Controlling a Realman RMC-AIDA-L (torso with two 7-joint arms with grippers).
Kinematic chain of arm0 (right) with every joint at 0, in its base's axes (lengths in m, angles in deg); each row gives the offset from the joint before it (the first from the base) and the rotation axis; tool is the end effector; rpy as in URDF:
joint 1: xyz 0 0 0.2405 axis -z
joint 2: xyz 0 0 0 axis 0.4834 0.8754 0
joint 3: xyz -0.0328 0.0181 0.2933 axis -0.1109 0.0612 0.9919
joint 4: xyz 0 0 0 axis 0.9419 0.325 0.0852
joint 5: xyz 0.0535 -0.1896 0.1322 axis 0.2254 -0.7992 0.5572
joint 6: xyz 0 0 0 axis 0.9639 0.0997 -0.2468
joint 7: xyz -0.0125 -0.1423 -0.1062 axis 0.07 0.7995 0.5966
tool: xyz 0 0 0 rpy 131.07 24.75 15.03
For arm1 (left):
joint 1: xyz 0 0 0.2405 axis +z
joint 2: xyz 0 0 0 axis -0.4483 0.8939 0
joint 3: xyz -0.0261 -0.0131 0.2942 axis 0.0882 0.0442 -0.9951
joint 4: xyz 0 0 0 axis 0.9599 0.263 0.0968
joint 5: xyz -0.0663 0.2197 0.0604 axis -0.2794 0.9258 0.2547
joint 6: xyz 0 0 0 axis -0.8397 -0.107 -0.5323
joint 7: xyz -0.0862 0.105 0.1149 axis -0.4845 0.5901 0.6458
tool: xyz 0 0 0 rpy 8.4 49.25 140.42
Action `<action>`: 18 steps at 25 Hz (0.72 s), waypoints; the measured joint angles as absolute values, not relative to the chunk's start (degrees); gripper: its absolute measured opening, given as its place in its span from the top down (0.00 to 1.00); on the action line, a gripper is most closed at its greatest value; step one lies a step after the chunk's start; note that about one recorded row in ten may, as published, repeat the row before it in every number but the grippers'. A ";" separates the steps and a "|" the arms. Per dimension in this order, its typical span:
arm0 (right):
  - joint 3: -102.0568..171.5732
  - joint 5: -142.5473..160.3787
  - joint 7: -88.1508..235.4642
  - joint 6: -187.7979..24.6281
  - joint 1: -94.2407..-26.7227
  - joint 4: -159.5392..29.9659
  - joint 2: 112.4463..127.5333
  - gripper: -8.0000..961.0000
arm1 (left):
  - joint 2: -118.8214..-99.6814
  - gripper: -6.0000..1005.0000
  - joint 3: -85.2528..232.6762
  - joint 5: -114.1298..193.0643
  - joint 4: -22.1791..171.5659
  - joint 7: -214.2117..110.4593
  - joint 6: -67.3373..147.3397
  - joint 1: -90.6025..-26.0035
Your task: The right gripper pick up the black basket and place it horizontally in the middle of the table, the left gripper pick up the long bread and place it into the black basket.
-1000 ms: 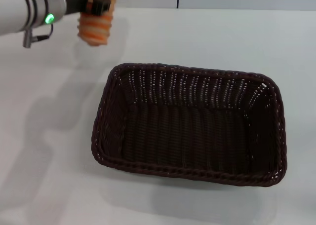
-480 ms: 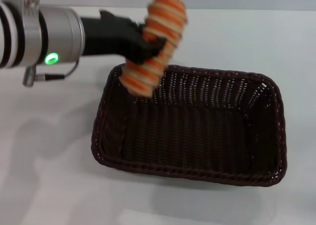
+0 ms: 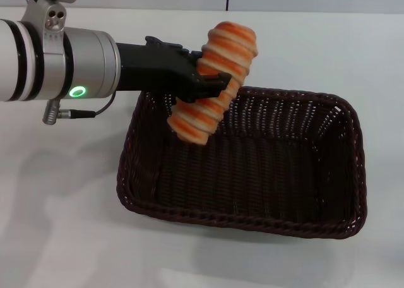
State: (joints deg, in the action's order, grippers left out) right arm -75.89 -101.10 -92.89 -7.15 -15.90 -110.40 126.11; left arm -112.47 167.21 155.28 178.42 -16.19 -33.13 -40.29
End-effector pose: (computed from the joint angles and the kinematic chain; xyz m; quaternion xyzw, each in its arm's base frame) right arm 0.4298 0.2316 0.0153 -0.4472 0.3361 0.2795 0.7804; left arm -0.1413 0.3655 -0.0341 -0.9362 -0.2328 -0.0961 0.2453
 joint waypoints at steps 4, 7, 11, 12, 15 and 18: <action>-75.99 -101.10 -92.89 -7.01 -15.67 -110.77 126.04 0.13 | -112.50 0.53 169.02 155.20 176.93 -14.85 -33.06 -41.22; -76.01 -101.16 -92.90 -6.91 -15.49 -111.04 126.02 0.13 | -112.45 0.41 170.72 155.16 176.53 -14.30 -33.12 -41.74; -76.02 -101.75 -92.89 -6.33 -15.24 -111.15 126.02 0.13 | -112.43 0.26 172.87 155.11 176.31 -13.82 -33.80 -42.27; -76.02 -101.85 -92.89 -6.29 -15.14 -111.23 126.02 0.13 | -112.43 0.23 173.18 155.23 176.31 -13.46 -33.55 -42.30; -76.02 -102.37 -92.89 -6.26 -14.97 -111.61 126.02 0.13 | -112.54 0.15 173.16 156.53 175.56 -7.98 -24.96 -40.66; -76.06 -102.47 -92.89 -6.26 -14.95 -111.65 126.02 0.13 | -112.66 0.15 172.38 156.89 173.54 -4.44 -16.32 -39.45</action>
